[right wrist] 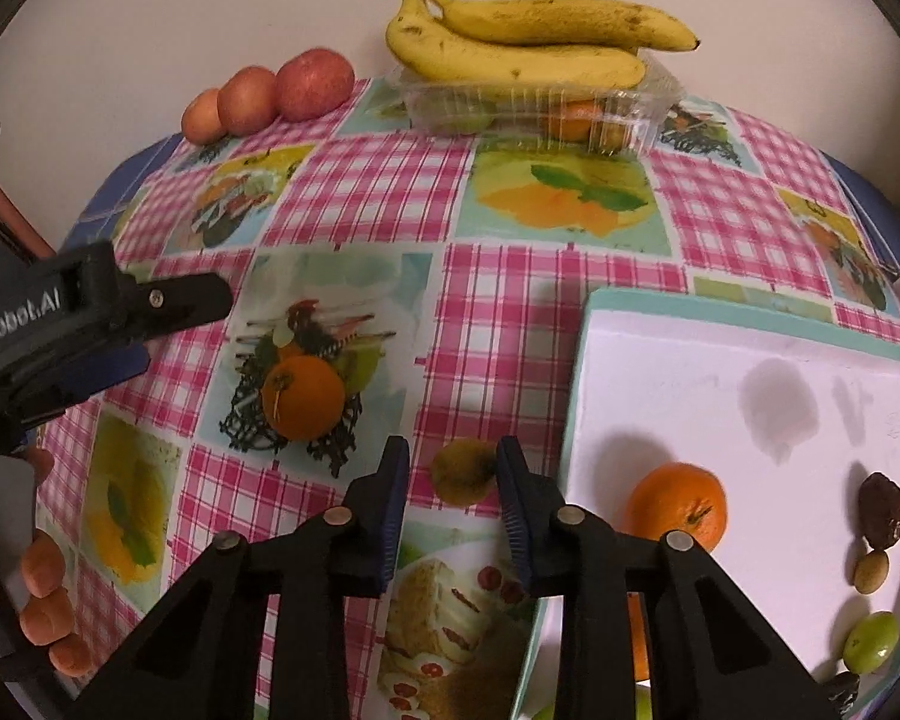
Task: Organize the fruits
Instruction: 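Grasp the small brown fruit with the right tool while the left tool grasps the last mandarin, then carry both fruits into the tray and open both tools there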
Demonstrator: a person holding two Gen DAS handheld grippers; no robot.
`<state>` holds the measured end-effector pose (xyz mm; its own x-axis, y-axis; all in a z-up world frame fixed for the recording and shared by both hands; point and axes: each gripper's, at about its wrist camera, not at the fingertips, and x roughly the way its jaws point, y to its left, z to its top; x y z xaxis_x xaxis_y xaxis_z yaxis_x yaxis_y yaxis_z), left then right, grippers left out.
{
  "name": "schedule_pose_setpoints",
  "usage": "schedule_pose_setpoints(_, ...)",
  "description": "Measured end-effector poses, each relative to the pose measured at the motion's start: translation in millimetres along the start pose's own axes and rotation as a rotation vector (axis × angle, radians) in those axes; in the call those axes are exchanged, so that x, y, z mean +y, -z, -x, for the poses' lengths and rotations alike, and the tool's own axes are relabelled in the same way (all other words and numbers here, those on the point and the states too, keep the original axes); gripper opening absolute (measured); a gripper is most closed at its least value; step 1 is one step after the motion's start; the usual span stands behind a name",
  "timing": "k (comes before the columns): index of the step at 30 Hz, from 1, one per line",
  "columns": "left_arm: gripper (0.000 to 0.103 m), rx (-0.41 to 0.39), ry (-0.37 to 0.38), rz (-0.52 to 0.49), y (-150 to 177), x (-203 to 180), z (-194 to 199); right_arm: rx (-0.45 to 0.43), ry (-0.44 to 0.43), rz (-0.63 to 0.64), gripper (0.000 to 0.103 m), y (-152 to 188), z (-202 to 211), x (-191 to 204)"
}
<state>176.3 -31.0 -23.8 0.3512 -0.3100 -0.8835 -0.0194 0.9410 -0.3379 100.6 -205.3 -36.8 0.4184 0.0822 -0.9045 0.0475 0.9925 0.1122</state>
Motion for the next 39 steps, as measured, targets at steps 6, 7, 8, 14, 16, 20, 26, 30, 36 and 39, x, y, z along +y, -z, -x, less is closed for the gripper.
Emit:
schedule_pose_setpoints(6, 0.091, 0.011, 0.011, 0.003, 2, -2, -2, -0.006, 0.005, 0.004, 0.023, 1, -1, -2)
schedule_pose_setpoints(7, 0.091, 0.013, 0.016, 0.004, 2, -2, -1, -0.008, 0.007, 0.006, 0.023, 2, -1, -1)
schedule_pose_setpoints(8, 0.091, 0.018, 0.029, 0.009, 3, -2, -2, -0.009, 0.007, 0.007, 0.023, 2, 0, -1)
schedule_pose_setpoints(14, 0.074, 0.058, 0.09, 0.001, 9, -14, -6, -0.06, -0.027, -0.019, 0.023, -1, 18, -8)
schedule_pose_setpoints(16, 0.07, 0.07, 0.103, 0.0, 11, -17, -8, -0.079, -0.03, -0.033, 0.023, -2, 27, -13)
schedule_pose_setpoints(20, 0.062, 0.094, 0.126, -0.007, 18, -26, -13, -0.108, -0.032, -0.075, 0.023, -1, 41, -31)
schedule_pose_setpoints(26, 0.041, 0.116, 0.118, -0.019, 29, -35, -23, -0.137, -0.021, -0.162, 0.023, 5, 54, -67)
schedule_pose_setpoints(30, 0.037, 0.1, 0.103, -0.034, 33, -39, -23, -0.15, -0.019, -0.199, 0.023, 8, 59, -84)
schedule_pose_setpoints(36, 0.037, 0.084, 0.119, -0.041, 34, -51, -22, -0.172, -0.016, -0.244, 0.023, 12, 67, -105)
schedule_pose_setpoints(39, 0.037, 0.064, 0.141, -0.046, 31, -58, -15, -0.171, -0.02, -0.252, 0.023, 14, 66, -110)
